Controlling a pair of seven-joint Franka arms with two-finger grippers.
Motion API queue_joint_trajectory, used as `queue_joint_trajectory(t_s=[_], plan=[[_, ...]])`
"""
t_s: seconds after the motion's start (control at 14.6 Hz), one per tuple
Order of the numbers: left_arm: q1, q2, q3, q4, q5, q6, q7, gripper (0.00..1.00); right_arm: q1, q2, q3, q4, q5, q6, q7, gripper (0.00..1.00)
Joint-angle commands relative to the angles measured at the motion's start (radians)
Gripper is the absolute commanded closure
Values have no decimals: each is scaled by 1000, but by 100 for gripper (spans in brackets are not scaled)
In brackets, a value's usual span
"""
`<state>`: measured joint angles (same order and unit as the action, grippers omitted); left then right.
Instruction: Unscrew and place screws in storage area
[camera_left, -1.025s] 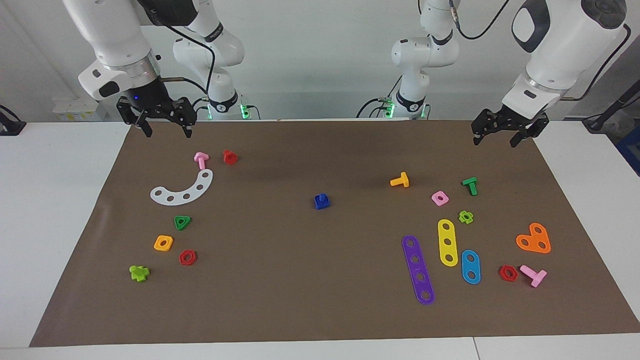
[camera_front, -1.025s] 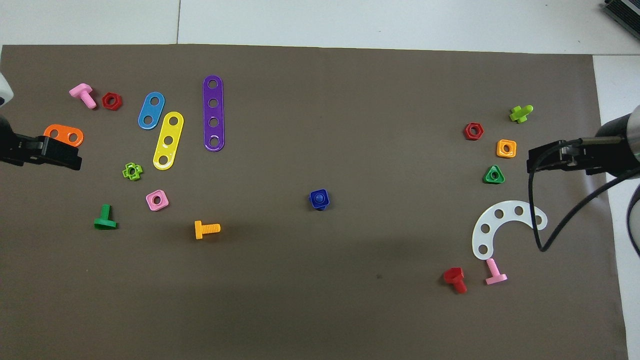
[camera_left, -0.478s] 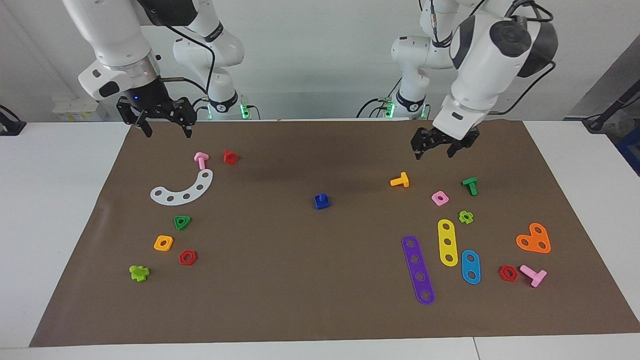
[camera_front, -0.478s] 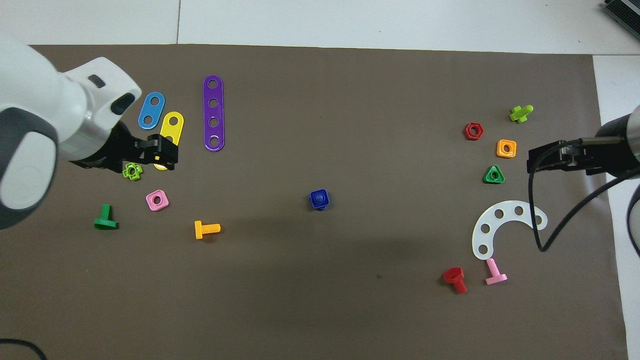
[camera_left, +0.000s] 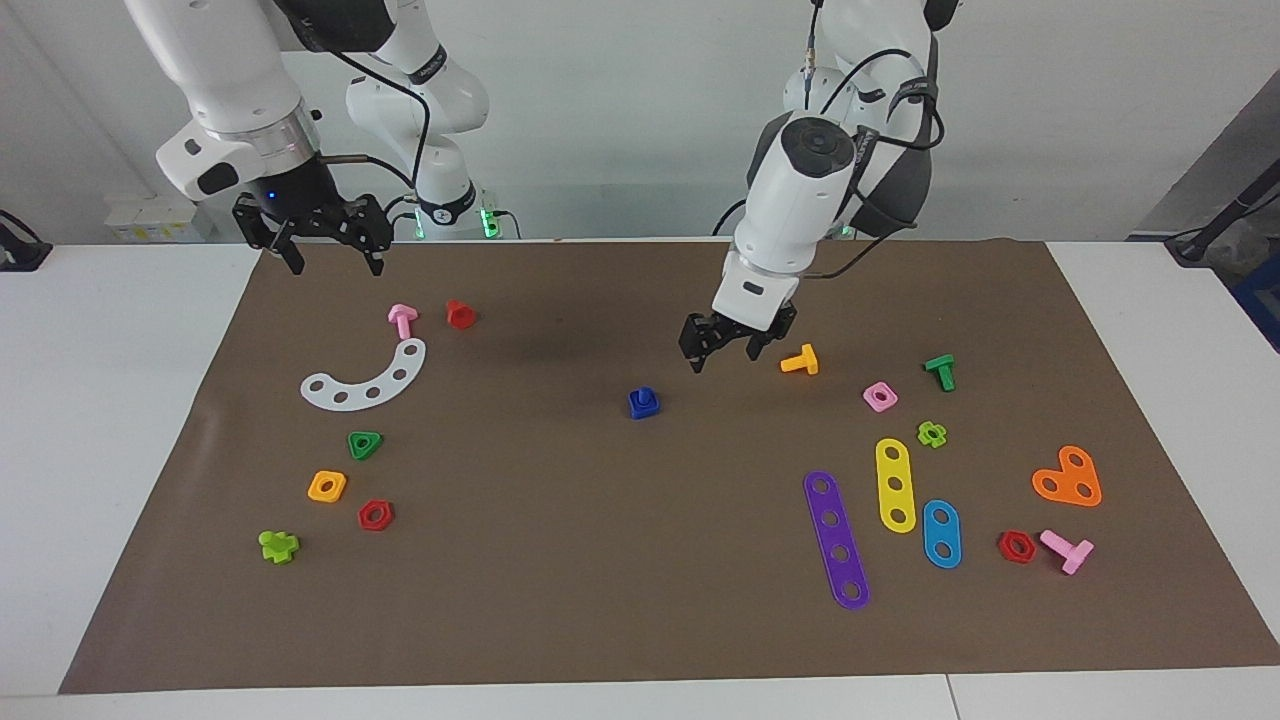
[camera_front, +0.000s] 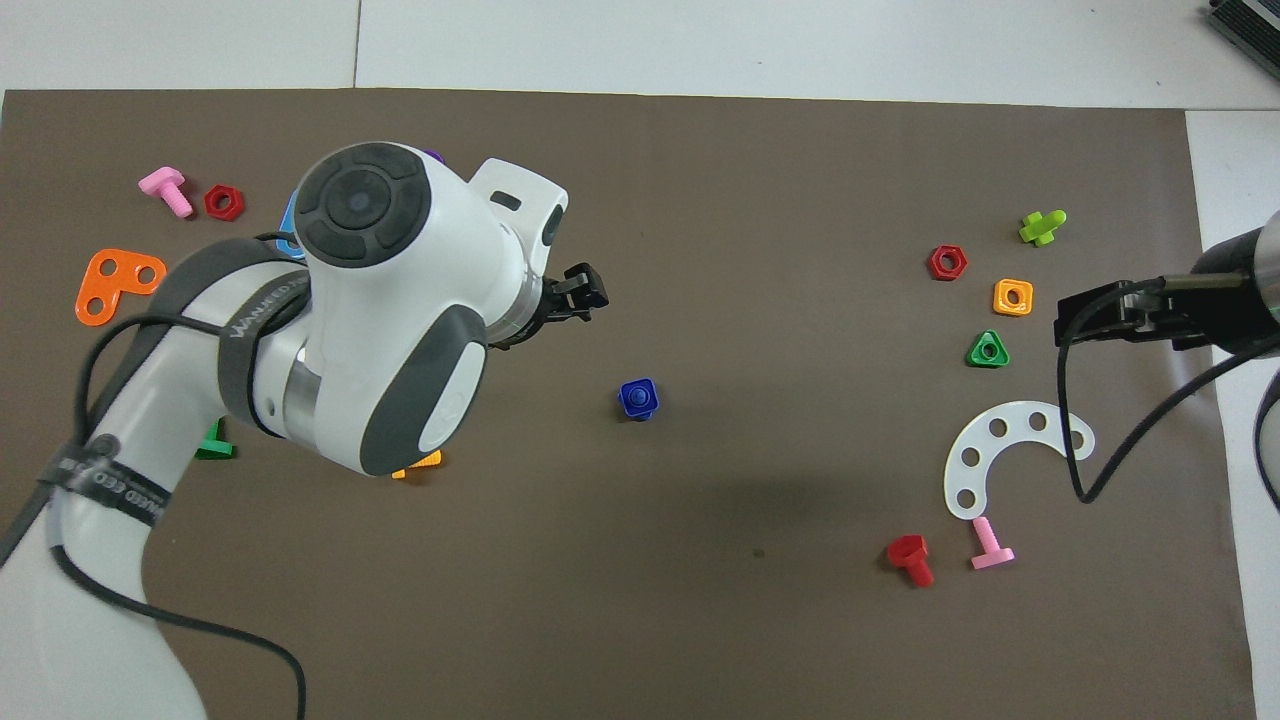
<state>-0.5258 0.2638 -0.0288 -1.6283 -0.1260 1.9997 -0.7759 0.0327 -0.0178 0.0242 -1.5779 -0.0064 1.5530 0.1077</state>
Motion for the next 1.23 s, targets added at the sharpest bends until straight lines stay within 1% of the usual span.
queue_joint_trajectory(t_s=[0.0, 0.07, 0.2, 0.34, 0.41, 0.61, 0.82, 0.96, 1.09, 1.16], plan=[[-80, 87, 21, 1, -21, 102, -86, 9, -16, -21, 3, -19, 8, -10, -16, 0], [-106, 124, 23, 2, -20, 123, -109, 10, -16, -21, 3, -19, 8, -10, -16, 0], [-120, 161, 21, -13, -14, 186, -115, 10, -16, -21, 3, -19, 8, -10, -16, 0], [-140, 192, 21, -18, -11, 200, -112, 13, -16, -21, 3, -19, 8, -8, -17, 0], [-146, 204, 21, -21, -11, 202, -111, 16, -16, -21, 3, -19, 8, -8, -17, 0], [-157, 204, 21, -44, 23, 189, -111, 17, -16, -21, 3, -19, 8, -8, -19, 0], [-164, 204, 21, -80, 49, 224, -109, 17, -14, -21, 3, -19, 8, -8, -17, 0], [-180, 204, 20, -125, 75, 272, -105, 18, -14, -21, 3, -21, 8, -7, -19, 0], [-180, 206, 20, -127, 81, 275, -103, 28, -14, -21, 3, -19, 8, -7, -17, 0], [-180, 206, 20, -125, 81, 271, -103, 38, -14, -21, 3, -21, 8, -7, -16, 0]])
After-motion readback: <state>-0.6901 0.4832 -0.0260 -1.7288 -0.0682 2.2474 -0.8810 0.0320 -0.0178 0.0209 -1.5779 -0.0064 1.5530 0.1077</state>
